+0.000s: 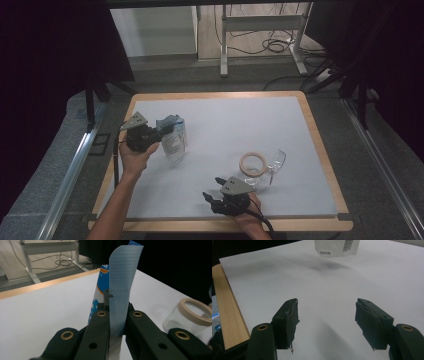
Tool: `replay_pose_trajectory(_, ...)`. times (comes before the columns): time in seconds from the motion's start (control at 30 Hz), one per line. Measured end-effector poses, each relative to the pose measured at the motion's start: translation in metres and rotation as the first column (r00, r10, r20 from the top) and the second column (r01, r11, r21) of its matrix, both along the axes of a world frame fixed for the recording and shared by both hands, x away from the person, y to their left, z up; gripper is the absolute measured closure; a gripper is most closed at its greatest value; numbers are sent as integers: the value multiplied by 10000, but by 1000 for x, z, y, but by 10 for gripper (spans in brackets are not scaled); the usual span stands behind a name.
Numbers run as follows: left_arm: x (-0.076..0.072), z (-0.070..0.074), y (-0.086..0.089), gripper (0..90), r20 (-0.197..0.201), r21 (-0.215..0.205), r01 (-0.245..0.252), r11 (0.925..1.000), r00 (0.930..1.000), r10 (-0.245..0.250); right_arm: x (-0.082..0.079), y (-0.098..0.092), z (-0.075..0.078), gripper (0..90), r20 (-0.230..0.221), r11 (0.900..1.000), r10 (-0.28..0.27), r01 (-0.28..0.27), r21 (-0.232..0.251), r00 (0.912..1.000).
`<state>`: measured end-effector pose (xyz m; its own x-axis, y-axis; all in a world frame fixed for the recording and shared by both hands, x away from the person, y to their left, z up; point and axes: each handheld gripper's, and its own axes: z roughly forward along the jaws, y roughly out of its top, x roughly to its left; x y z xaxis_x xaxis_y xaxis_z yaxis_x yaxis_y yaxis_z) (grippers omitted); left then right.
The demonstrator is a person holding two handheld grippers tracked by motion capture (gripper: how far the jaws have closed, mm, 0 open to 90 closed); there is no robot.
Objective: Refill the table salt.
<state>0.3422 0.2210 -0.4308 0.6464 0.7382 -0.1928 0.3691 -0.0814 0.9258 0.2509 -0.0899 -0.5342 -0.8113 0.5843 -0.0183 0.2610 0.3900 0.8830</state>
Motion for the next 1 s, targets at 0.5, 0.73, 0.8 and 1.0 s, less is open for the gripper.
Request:
replay_pose_trajectory(0.5,-16,7,-9,900,-177,-502,781,9957,9967,-791,6,23,5,345,79,9999,-15,14,142,10000)
replay_pose_trajectory(0.73,-18,8,-13,900,-167,-587,909,9941,9956,-921,8,25,5,329,118,9996,-231,230,134,9997)
replay_pose_trajectory(0.8,-18,9,-15,900,-174,-594,956,9936,9952,-967,9,24,4,328,69,9996,-255,255,129,9997)
replay_pose_trajectory(1.0,-20,11,-20,900,-146,-546,1059,9929,9942,-1069,11,23,5,327,3,9989,-441,441,129,9990)
